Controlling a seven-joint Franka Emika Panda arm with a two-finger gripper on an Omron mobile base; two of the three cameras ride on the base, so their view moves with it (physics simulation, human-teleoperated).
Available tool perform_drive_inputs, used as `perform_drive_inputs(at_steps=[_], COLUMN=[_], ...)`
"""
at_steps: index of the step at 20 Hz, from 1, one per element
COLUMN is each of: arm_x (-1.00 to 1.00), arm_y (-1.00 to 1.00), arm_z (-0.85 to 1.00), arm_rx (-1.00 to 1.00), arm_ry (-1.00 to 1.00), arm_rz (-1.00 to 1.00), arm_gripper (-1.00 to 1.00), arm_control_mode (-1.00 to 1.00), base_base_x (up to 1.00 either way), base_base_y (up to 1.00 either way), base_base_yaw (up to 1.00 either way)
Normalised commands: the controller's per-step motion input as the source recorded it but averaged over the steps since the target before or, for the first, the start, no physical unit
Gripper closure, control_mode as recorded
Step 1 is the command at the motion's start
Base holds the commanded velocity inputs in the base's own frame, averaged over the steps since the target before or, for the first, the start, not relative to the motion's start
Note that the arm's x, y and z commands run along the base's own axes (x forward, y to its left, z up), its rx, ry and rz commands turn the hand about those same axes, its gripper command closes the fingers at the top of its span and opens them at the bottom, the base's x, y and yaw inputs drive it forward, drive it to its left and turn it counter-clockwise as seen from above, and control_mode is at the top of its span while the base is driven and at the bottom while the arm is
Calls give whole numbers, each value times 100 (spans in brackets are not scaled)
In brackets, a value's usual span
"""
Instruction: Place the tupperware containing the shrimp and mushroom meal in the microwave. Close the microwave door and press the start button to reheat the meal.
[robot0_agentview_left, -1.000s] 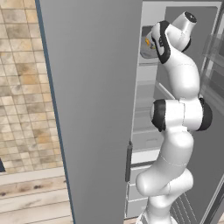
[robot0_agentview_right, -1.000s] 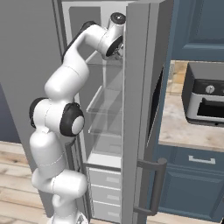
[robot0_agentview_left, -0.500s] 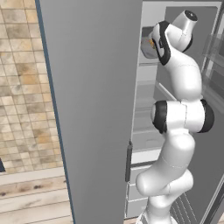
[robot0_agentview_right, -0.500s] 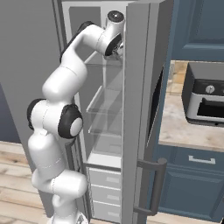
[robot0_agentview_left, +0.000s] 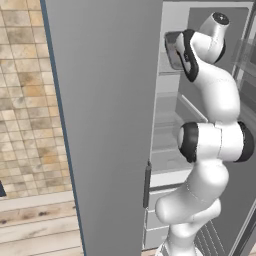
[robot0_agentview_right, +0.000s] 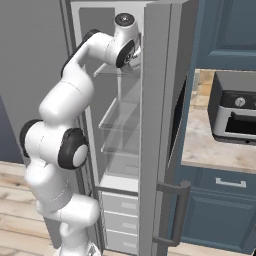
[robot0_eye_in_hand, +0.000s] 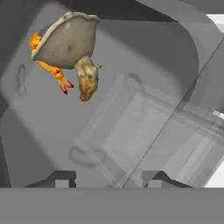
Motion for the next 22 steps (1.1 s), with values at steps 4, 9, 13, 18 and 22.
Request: perform_drive_inputs(at_steps=[4, 9, 13, 18, 22], arm_x=[-58, -91, -100, -98, -95], arm_y=[-5, 1, 8, 19, 21], arm_z=[-37, -13, -2, 0, 0], arm_rx=[-1, 0, 0, 0, 0], arm_ry=[-13, -8, 0, 7, 10], arm_rz=[-8, 0, 1, 6, 7], arm_gripper=[100, 100, 100, 100, 100], arm_control_mode=[-100, -100, -100, -100, -100], base_base_x=[0, 0, 0, 0, 0], base_base_y=[0, 0, 0, 0, 0], base_base_yaw=[0, 0, 0, 0, 0])
